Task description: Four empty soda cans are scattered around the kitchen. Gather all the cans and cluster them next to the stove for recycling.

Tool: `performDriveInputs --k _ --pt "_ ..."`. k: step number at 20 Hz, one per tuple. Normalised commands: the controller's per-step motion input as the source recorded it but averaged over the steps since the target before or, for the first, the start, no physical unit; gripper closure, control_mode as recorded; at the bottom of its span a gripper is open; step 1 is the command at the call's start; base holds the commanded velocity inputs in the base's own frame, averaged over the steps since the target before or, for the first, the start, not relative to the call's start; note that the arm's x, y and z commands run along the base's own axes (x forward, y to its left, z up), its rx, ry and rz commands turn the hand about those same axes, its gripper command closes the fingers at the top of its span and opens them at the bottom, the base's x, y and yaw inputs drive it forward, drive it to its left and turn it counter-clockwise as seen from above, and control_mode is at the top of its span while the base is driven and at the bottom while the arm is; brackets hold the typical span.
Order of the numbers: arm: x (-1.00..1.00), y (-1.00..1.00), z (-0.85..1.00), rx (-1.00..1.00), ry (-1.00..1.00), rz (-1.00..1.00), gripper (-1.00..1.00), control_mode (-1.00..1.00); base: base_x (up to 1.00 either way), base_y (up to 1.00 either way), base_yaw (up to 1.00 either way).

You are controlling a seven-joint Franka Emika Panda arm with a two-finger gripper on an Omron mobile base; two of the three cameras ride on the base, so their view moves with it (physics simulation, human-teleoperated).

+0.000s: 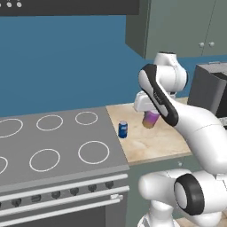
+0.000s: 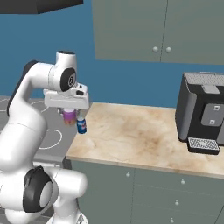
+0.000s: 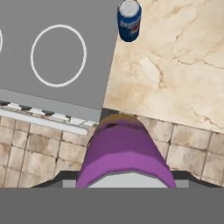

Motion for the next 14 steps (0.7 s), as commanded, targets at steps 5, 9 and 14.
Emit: performDriveInputs --k 5,9,14 --pt "0.59 0.19 -0.9 -0.07 0.11 0.01 1.0 -1.0 0.0 0.0 0.0" --pt "0.7 0.23 -0.7 0.0 0.07 0.0 1.0 -1.0 0.0 0.0 0.0" --pt "0.56 0.19 -0.59 0.0 0.06 0.0 1.0 -1.0 0.0 0.0 0.0"
